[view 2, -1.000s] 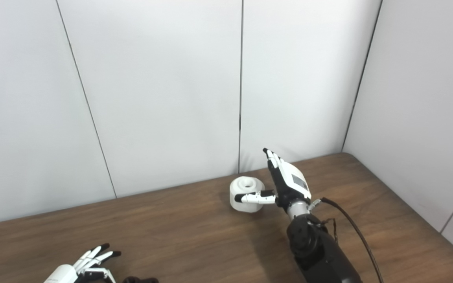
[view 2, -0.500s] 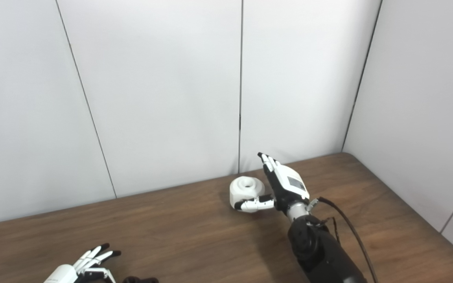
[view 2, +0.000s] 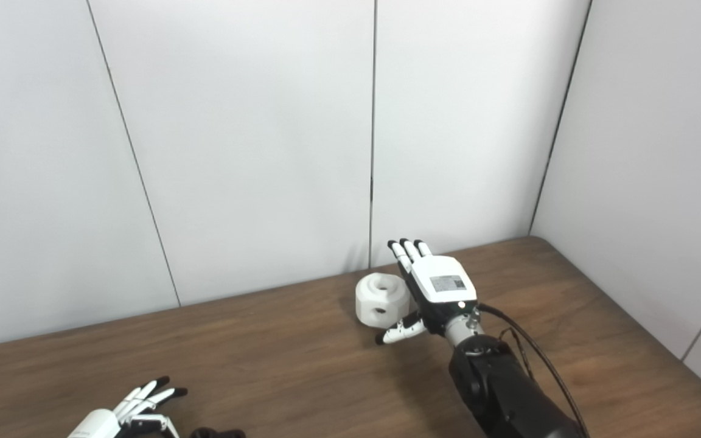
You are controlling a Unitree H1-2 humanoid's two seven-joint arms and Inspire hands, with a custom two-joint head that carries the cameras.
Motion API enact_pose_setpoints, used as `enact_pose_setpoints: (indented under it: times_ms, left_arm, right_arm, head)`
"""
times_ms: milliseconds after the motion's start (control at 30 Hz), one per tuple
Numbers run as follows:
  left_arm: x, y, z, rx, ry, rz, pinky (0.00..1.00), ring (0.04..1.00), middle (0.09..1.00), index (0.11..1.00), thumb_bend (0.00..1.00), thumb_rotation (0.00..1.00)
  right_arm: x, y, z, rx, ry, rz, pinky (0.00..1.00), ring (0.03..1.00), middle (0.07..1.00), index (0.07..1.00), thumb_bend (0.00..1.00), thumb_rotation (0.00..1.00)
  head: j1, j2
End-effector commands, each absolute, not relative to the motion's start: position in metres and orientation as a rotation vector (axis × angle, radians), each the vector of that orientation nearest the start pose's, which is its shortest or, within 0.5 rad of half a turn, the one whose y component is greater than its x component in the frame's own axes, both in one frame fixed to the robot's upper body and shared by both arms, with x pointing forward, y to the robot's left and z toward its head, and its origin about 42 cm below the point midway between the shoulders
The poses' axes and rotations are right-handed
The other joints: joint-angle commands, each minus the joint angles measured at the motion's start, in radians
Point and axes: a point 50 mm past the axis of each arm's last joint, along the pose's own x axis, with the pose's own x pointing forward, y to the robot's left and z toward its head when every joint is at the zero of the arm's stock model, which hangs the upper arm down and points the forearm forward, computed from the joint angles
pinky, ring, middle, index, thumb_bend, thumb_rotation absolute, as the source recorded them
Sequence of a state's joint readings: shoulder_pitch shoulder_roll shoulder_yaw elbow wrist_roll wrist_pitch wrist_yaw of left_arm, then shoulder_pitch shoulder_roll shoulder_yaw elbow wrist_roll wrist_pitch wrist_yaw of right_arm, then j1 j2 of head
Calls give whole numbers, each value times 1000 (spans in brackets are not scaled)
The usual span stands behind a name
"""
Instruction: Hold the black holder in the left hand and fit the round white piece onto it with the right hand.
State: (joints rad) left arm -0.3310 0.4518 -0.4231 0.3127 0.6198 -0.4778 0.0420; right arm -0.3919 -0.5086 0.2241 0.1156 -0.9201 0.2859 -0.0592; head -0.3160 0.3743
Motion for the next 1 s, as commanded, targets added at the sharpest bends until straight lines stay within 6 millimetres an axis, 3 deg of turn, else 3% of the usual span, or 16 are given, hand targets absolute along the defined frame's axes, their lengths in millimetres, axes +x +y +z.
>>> enact_pose_setpoints:
  times_ms: [0,33,100,200,300,433,467,500,533,600,800,867,900,933,967]
  left_arm:
    - [352,247,102,1137,-405,-680,1000,1000,914,481,517,48]
    - [351,247,102,1137,-406,-680,1000,1000,913,481,517,48]
    - [351,247,103,1141,-399,-683,1000,1000,914,481,517,48]
    - [351,246,103,1141,-396,-684,1000,1000,913,481,517,48]
    - [350,246,103,1145,-395,-682,1000,1000,913,482,517,48]
    - [350,246,103,1145,-399,-680,1000,1000,912,482,517,48]
    - [350,246,103,1143,-400,-680,1000,1000,913,482,517,48]
    - [350,246,103,1142,-401,-680,1000,1000,912,482,517,48]
    - [350,246,103,1140,-400,-680,1000,1000,912,482,517,48]
    - [350,246,103,1139,-399,-680,1000,1000,914,481,517,48]
    - [350,246,103,1135,-399,-679,1000,1000,909,481,517,48]
    - [349,247,103,1135,-400,-681,1000,1000,913,481,517,48]
    - [349,247,103,1135,-400,-682,1000,1000,914,481,517,48]
    - [349,246,103,1133,-402,-681,1000,1000,914,481,517,48]
    - [350,247,103,1132,-403,-680,1000,1000,914,481,517,48]
  right_arm:
    - [405,-324,233,-1454,-230,-272,930,1000,1000,1000,981,671]
    - [404,-324,233,-1460,-238,-285,904,1000,1000,1000,971,658]
    - [404,-324,233,-1475,-236,-297,980,1000,1000,1000,955,689]
    - [404,-326,233,-1452,-237,-292,998,1000,1000,1000,957,753]
    - [403,-327,233,-1434,-263,-301,834,973,1000,1000,941,770]
    - [403,-327,231,-1466,-272,-329,988,998,1000,1000,916,797]
    - [403,-327,231,-1443,-280,-327,994,999,1000,1000,919,805]
    - [403,-327,231,-1401,-292,-326,919,1000,1000,1000,924,801]
    - [403,-327,231,-1367,-311,-333,772,998,1000,1000,937,775]
    - [404,-327,231,-1316,-352,-357,672,959,1000,1000,947,729]
    - [406,-327,228,-1143,-401,-382,644,912,1000,1000,1000,464]
    - [407,-327,229,-1048,-457,-429,500,697,861,869,971,257]
    - [408,-328,230,-1024,-492,-448,423,563,712,743,926,131]
    - [410,-329,229,-1012,-522,-463,333,402,517,595,654,43]
    - [411,-330,228,-1012,-539,-469,300,348,462,557,589,21]
  head:
    - [-4,-5]
    - [-6,-4]
    - [-8,-5]
    - [-4,-7]
    - [-3,-5]
    - [2,-1]
    - [2,-1]
    - [2,-1]
    - [2,-1]
    - [2,-1]
    - [4,5]
    - [3,6]
    - [3,6]
    - [4,7]
    - [5,7]
